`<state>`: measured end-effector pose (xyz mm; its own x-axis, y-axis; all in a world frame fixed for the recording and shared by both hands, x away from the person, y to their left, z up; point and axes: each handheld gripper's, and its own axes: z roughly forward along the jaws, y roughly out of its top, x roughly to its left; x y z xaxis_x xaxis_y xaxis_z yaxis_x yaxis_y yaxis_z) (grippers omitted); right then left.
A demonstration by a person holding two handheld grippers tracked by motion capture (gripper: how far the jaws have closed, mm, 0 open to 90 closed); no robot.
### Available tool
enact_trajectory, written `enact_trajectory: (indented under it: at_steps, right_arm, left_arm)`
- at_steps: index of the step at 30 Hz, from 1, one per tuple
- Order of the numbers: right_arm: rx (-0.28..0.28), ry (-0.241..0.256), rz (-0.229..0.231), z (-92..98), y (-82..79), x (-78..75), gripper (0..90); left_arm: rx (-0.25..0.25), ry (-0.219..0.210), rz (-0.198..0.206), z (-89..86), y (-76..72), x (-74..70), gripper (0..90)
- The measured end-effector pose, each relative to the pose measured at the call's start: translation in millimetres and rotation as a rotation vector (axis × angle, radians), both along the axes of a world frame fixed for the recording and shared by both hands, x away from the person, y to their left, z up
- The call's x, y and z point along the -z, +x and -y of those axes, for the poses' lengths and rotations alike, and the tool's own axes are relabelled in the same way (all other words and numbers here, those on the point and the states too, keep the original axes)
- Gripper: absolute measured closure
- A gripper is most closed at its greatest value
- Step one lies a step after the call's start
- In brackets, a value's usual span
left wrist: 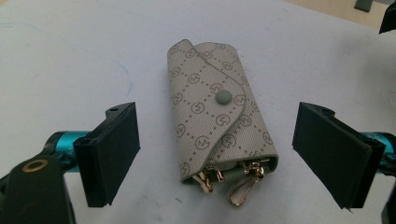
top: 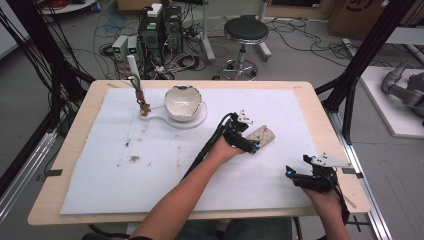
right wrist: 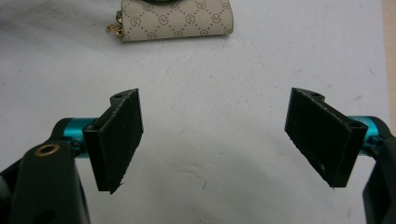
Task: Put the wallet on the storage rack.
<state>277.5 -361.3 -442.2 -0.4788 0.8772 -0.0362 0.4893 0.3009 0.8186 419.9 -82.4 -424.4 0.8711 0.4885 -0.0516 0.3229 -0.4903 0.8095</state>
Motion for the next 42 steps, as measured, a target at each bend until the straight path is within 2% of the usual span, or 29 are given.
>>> enact_trajectory:
  at_steps: [5,10,19,21,28,31,35,42]
  right_arm:
    - [-0.006,-0.003,-0.004,-1.6,0.0,0.2,19.6]
    - [-0.005,-0.002,-0.002,-0.1,0.5,0.4,19.6]
    - [-0.007,-0.004,-0.009,-2.0,1.5,1.2,19.5]
    - [-0.009,-0.006,-0.007,-1.8,1.7,1.3,19.6]
    - [-0.010,-0.009,-0.007,-2.2,1.8,1.6,19.5]
    - [-0.011,-0.013,-0.007,-2.6,2.0,1.7,19.6]
    - [-0.012,-0.011,-0.009,-2.6,1.7,1.9,19.5]
    - [-0.015,-0.010,-0.009,-2.5,1.9,2.0,19.6]
  left_arm:
    - [0.013,0.029,-0.011,11.7,2.3,8.0,14.8]
    - [0.017,0.062,-0.003,19.3,2.8,13.4,14.8]
    - [0.004,0.120,0.000,26.1,3.8,24.8,14.8]
    - [0.007,0.145,-0.001,27.4,3.9,27.9,14.8]
    - [0.001,0.134,-0.011,27.3,4.1,29.1,16.6]
    - [0.004,0.128,-0.017,26.8,3.1,27.8,20.8]
    - [0.000,0.127,-0.016,25.0,2.6,26.0,31.0]
    - [-0.005,0.146,0.001,26.7,-0.7,23.1,35.8]
